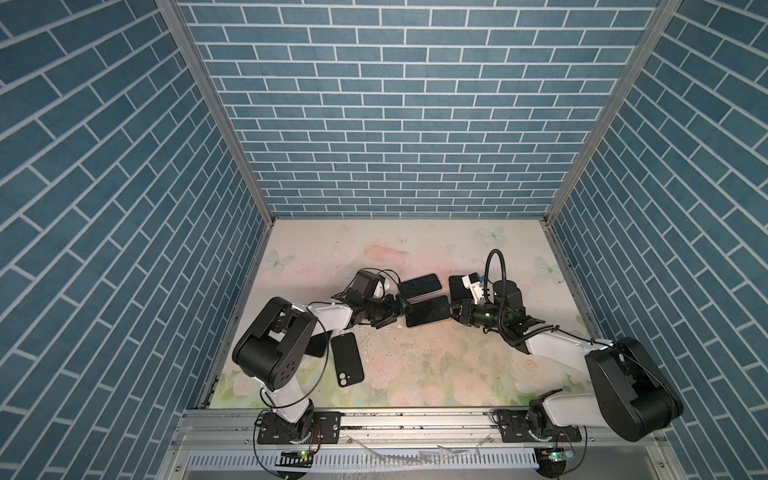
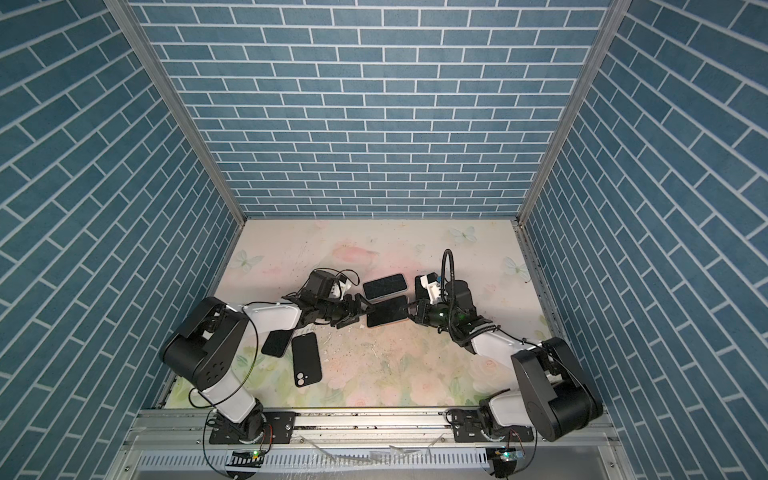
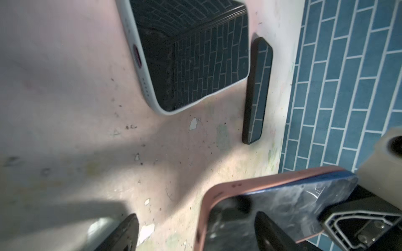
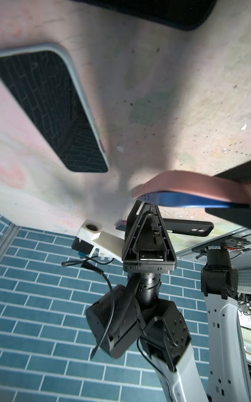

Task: Put the phone into the phone case

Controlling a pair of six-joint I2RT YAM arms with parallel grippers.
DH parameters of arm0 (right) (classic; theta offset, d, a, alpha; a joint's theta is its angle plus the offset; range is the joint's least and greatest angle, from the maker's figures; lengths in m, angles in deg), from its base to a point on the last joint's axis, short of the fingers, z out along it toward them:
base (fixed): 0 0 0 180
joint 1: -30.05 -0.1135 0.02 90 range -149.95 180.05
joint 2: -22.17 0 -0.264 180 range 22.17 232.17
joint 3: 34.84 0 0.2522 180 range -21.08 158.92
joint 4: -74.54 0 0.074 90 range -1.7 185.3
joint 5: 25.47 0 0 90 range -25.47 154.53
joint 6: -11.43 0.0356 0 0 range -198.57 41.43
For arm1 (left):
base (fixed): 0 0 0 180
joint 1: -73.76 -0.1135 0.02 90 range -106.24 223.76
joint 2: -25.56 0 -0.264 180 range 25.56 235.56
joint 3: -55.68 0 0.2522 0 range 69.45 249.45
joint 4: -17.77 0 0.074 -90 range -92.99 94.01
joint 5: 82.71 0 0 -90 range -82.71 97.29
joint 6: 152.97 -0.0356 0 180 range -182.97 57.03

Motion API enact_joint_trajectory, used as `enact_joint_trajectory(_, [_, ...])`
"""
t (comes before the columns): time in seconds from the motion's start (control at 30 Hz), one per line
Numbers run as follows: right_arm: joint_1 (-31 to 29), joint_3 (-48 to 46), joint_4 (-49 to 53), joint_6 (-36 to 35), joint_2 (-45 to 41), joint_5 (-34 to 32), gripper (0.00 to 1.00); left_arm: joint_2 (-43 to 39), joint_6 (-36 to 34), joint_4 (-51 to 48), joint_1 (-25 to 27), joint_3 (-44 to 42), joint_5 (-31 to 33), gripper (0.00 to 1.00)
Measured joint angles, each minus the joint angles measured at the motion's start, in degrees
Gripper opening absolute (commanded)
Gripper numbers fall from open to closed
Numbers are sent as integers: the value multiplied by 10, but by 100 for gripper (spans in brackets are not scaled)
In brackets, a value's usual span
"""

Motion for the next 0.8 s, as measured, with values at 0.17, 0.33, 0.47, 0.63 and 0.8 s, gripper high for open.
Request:
enact_joint_trajectory(0.17, [18, 11, -10, 2, -26, 40, 0, -56, -12, 41, -20, 0, -36, 100])
enact_joint_trajectory(0.33, [24, 19, -42, 29, -26, 82, 0, -70, -7, 116, -20, -1, -92, 97])
enact_joint_trajectory(0.47, [24, 19, -107, 73, -18, 111, 0, -70, 4, 164, -19, -7, -125, 86])
enact_joint_trajectory(0.63, [24, 19, -172, 114, 4, 128, 0, -67, 47, 254, -7, -18, -159, 73])
enact_joint_trajectory(0.8, [28, 19, -231, 150, 21, 147, 0, -42, 124, 389, 3, -28, -169, 51])
